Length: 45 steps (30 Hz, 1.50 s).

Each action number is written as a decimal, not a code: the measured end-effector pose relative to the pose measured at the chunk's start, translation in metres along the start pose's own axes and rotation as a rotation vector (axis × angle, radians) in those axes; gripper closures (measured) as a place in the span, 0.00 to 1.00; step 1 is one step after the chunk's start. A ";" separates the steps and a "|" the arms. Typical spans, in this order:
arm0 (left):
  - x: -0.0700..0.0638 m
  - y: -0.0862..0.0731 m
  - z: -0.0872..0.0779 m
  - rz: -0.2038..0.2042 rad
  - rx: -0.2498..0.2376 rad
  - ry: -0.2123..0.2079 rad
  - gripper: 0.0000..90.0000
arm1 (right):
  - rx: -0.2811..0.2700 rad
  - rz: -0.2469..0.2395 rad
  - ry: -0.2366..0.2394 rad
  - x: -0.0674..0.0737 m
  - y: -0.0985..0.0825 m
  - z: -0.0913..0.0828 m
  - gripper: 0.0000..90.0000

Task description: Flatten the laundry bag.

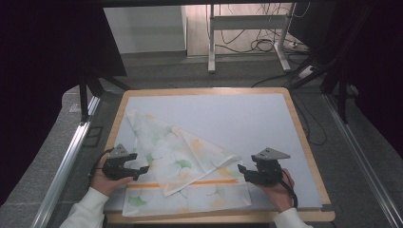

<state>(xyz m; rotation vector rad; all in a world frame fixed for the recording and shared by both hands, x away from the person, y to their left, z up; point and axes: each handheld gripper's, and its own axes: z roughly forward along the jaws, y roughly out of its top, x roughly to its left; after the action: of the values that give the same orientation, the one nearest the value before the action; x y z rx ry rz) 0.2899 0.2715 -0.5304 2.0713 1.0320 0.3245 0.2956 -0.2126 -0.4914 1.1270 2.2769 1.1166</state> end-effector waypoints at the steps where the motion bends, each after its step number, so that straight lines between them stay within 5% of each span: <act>1: 0.000 0.001 0.000 -0.002 0.003 -0.002 0.25 | -0.006 -0.006 0.016 0.003 0.003 -0.001 0.38; 10: -0.001 0.002 0.000 0.002 -0.001 -0.010 0.25 | -0.022 -0.031 0.054 0.019 0.024 -0.006 0.40; 25: -0.001 0.002 0.001 0.009 0.012 -0.021 0.25 | -0.011 -0.077 0.138 0.054 0.059 0.011 0.42; 45: -0.002 0.002 0.003 0.014 0.023 -0.020 0.25 | 0.004 -0.106 0.210 0.082 0.068 0.037 0.43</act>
<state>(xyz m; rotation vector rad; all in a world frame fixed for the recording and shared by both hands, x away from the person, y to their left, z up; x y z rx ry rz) 0.2914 0.2679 -0.5305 2.0995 1.0137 0.2998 0.3017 -0.1050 -0.4589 0.9159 2.4656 1.2397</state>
